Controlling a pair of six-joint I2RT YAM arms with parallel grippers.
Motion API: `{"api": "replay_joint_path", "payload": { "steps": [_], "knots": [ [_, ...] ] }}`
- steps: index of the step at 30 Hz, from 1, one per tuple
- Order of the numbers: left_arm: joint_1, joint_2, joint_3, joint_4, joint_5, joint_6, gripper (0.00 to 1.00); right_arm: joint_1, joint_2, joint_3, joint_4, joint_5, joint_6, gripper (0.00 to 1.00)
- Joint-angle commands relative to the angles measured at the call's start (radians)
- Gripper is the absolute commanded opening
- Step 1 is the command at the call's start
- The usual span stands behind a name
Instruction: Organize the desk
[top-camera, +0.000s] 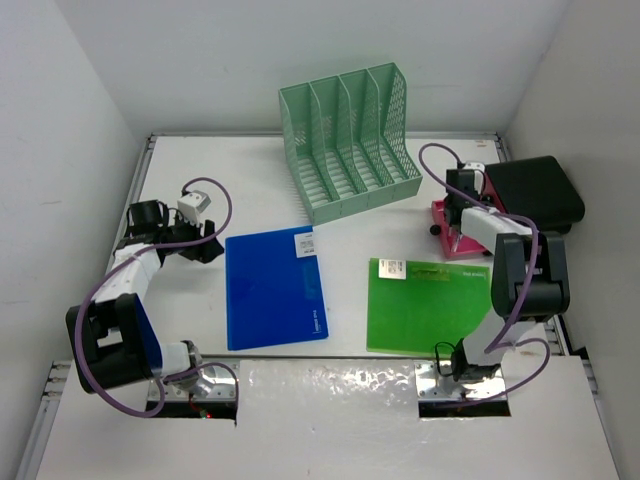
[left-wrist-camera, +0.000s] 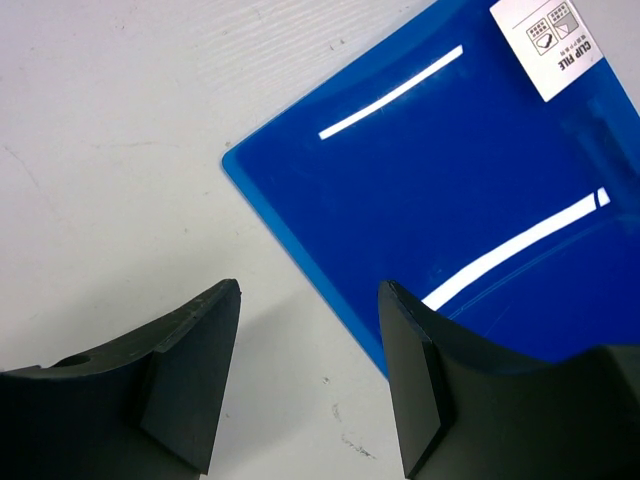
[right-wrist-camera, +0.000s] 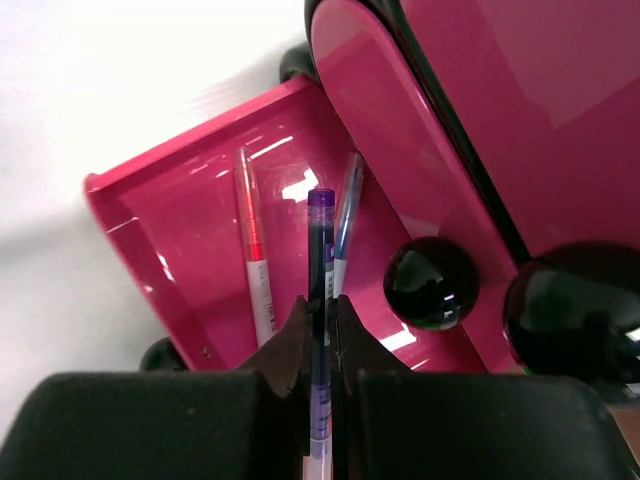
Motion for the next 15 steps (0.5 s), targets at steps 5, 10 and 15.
{"api": "replay_joint_path", "payload": {
  "steps": [5,10,15],
  "knots": [
    [-0.006,0.01,-0.004,0.032,0.007,0.007,0.56,-0.008,0.07,0.08,0.013,0.024,-0.004,0.0],
    [-0.006,0.012,-0.002,0.03,0.005,0.006,0.56,-0.007,0.089,0.14,-0.068,-0.015,-0.01,0.42],
    [-0.006,0.012,-0.002,0.033,0.004,0.004,0.56,-0.004,-0.029,0.128,-0.062,-0.063,-0.057,0.52]
  ]
}}
